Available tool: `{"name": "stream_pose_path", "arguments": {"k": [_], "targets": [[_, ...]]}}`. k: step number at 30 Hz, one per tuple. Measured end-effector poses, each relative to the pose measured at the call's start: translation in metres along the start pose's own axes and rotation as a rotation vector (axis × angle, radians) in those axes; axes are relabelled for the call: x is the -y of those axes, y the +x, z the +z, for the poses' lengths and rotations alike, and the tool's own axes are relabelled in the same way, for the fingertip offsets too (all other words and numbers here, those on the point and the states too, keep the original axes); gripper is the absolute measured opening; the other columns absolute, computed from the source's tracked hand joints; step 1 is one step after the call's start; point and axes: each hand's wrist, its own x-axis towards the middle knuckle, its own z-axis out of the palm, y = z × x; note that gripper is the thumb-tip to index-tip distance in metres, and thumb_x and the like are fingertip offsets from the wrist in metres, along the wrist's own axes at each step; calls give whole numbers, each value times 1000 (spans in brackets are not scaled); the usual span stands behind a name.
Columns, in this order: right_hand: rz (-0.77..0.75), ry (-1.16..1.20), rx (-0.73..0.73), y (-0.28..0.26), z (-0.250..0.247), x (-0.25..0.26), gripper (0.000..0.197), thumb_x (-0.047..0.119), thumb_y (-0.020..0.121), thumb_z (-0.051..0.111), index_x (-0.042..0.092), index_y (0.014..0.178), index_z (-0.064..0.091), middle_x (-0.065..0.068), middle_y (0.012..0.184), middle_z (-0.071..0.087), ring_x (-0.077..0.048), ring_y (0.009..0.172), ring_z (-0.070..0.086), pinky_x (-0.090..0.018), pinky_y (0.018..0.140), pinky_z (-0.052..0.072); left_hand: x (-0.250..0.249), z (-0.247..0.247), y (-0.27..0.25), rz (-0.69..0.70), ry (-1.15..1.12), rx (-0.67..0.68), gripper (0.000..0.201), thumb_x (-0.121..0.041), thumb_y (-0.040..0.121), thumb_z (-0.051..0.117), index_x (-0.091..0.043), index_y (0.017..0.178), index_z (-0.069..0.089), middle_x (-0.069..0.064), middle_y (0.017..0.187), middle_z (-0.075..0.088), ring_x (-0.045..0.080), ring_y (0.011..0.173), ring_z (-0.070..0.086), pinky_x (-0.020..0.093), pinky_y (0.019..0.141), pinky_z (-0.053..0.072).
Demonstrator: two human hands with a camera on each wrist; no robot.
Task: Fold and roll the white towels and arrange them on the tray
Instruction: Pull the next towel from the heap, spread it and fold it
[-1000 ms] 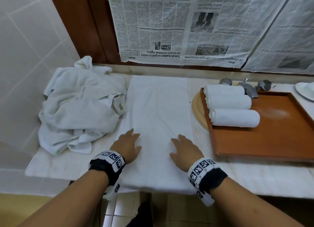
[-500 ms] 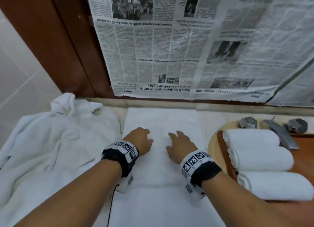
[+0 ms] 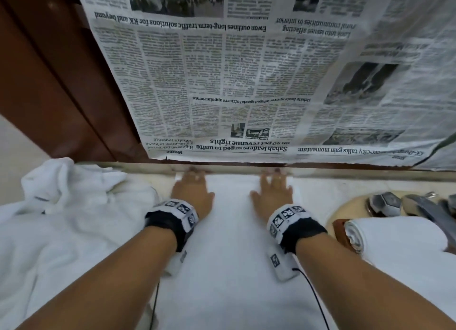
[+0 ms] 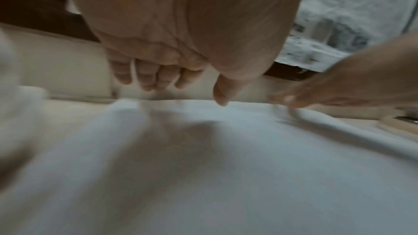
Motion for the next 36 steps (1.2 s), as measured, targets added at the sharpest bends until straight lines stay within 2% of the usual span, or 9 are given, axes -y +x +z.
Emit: {"name": "stream_pose_path", "arguments": {"k": [2,5,10,15,21,24,27,33,36], "targets": [[-129,-11,61,1,10,10,68,46,105,26,22,159,-7,-8,164,-21,-28,152,-13,-50,121,6,-17,9,2,174,28,122,70,-47,102,33,-17,158,2,13,164,-6,29,151,4,45,121,16],[-31,29,69,7,17,-14,69,51,104,24,27,158,-10,1,164,-22,-25,152,-13,-54,121,4,3,21,6,108,47,196,74,-56,101,27,-25,156,-11,4,161,-24,27,151,-12,49,120,8],[277,80,-3,7,-5,-42,74,51,102,27,16,159,-4,-11,165,-13,-30,153,-5,-51,123,6,22,4,4,-113,-24,149,72,-52,102,25,-17,157,-7,2,164,-12,25,152,-5,49,122,7],[-214,-31,43,-14,8,1,63,40,106,24,23,159,-6,-7,164,-19,-28,153,-10,-49,123,8,-23,15,-7,214,9,163,63,-43,105,25,-27,157,-6,6,164,-15,28,152,-6,47,121,13],[220,-25,95,-6,-2,-57,67,46,104,22,23,158,-12,-10,163,-23,-31,152,-10,-50,123,6,49,10,0,-224,-6,197,74,-53,103,26,-22,156,-15,8,161,-24,35,150,-9,51,121,6],[102,-53,-5,-20,-8,-26,68,44,105,23,20,157,-14,-12,161,-24,-33,151,-13,-49,122,3,11,2,-6,-76,-24,110,71,-48,103,26,-22,155,-15,9,162,-22,35,150,-6,51,119,13],[-169,-39,101,-36,16,11,63,41,106,23,24,158,-9,-10,163,-23,-32,152,-12,-49,121,10,-31,18,-22,187,3,215,62,-41,106,23,-20,157,-6,11,163,-18,33,151,-5,50,117,18],[152,9,129,-29,9,-44,65,41,105,25,21,158,-6,-9,165,-18,-31,152,-5,-51,121,15,42,22,-22,-157,45,233,65,-47,103,18,-23,157,-8,12,162,-20,38,150,-4,45,120,12],[43,39,36,-40,1,-21,66,40,106,27,20,159,-7,-12,163,-20,-32,152,-8,-48,122,11,14,13,-31,-70,-7,130,62,-38,106,24,-21,157,-7,11,163,-17,36,150,-3,46,118,15]]}}
